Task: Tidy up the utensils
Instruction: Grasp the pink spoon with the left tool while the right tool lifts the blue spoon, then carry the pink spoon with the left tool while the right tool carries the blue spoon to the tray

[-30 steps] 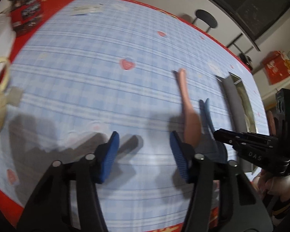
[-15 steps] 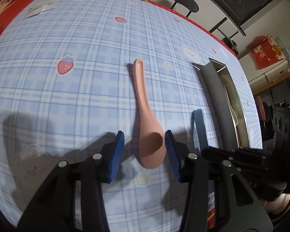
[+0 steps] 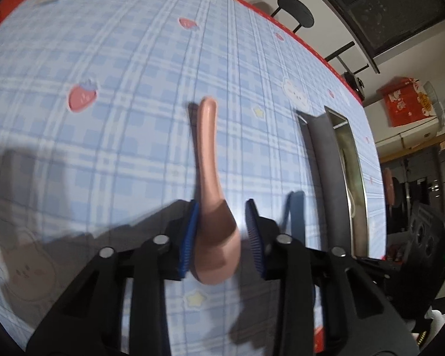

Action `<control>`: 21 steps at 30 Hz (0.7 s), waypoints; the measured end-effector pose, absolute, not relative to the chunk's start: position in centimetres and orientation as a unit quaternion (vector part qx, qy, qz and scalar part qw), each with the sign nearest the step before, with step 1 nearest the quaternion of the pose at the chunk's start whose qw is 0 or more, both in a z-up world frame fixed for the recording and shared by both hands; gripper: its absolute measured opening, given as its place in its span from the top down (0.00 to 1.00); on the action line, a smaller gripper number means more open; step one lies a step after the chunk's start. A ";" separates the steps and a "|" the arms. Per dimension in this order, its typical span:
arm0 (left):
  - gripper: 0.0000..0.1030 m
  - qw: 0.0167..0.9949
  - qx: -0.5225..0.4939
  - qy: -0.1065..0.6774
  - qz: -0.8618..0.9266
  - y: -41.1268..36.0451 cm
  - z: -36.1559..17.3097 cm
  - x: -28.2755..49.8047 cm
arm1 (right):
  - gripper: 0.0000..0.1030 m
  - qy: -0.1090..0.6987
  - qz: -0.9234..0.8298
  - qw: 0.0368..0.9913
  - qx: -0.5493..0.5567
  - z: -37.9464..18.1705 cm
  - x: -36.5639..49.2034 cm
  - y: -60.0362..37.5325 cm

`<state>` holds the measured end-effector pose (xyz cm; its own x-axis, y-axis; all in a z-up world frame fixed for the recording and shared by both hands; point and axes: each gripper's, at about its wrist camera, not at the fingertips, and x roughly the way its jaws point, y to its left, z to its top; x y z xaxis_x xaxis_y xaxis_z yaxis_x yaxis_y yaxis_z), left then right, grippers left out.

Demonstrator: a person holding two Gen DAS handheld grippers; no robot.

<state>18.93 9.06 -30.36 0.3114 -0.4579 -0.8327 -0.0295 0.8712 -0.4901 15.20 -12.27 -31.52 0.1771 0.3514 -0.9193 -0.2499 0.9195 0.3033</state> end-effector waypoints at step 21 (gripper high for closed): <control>0.85 0.799 -0.104 0.569 -0.163 5.1 -29.8 19.9 | 0.92 0.612 0.197 0.765 0.040 -31.8 15.2 -12.2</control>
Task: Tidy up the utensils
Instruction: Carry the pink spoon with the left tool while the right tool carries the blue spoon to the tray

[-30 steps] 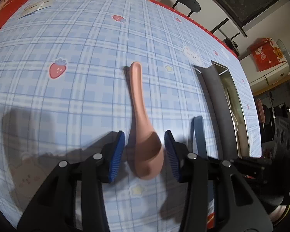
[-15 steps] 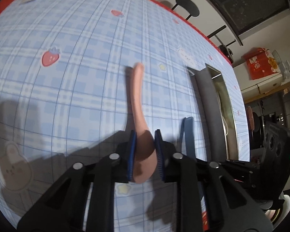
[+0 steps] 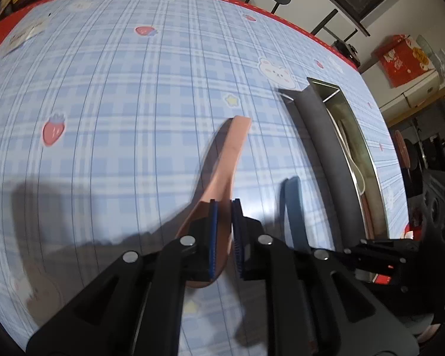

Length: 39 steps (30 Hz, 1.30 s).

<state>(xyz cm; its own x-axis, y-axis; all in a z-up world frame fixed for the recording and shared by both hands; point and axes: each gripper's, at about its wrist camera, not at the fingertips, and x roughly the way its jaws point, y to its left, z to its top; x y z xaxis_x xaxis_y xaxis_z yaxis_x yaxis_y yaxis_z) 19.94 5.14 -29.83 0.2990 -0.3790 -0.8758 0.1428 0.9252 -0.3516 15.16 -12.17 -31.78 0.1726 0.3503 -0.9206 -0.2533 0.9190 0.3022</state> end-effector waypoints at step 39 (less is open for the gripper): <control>0.88 0.782 -0.075 0.581 -0.212 6.4 -30.4 18.6 | 0.92 0.607 0.204 0.767 0.050 -31.8 14.9 -12.3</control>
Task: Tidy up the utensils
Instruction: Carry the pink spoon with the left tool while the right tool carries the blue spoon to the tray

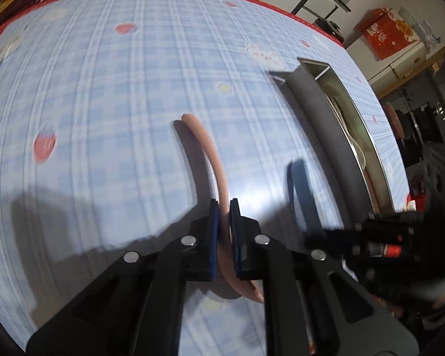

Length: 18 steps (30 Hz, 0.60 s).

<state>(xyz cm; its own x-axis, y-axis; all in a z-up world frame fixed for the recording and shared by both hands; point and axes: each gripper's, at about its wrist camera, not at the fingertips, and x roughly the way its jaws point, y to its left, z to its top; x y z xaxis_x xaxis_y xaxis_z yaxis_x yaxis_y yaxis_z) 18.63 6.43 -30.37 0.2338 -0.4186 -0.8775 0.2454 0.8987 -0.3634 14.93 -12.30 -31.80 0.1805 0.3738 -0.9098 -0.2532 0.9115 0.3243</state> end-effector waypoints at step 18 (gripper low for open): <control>0.89 0.771 -0.246 0.564 -0.164 10.4 -31.5 11.8 | 0.93 0.589 0.225 0.773 0.063 -30.8 14.0 -13.3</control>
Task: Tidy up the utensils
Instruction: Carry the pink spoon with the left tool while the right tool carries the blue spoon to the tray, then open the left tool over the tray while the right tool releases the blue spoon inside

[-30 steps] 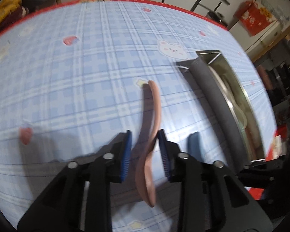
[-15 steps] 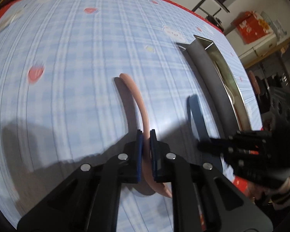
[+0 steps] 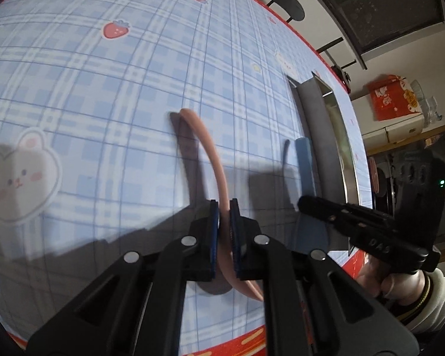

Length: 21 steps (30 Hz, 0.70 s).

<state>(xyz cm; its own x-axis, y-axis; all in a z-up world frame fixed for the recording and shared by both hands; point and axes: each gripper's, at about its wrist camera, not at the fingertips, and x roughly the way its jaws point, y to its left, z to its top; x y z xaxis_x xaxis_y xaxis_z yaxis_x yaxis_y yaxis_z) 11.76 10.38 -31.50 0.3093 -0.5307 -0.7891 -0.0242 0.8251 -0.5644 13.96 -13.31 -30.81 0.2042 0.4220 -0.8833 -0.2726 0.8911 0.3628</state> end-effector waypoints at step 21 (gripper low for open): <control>0.89 0.780 -0.189 0.520 -0.293 -3.5 -24.0 18.9 | 0.93 0.542 0.193 0.818 0.030 -26.0 15.4 -25.5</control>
<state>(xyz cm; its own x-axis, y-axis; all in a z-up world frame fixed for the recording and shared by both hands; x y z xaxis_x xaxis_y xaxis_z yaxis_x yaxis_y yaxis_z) 18.89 -3.54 -23.96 0.2864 -0.6533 -0.7009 0.2606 0.7571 -0.5991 15.38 -25.51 -26.05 0.3391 0.3484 -0.8739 -0.2824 0.9237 0.2588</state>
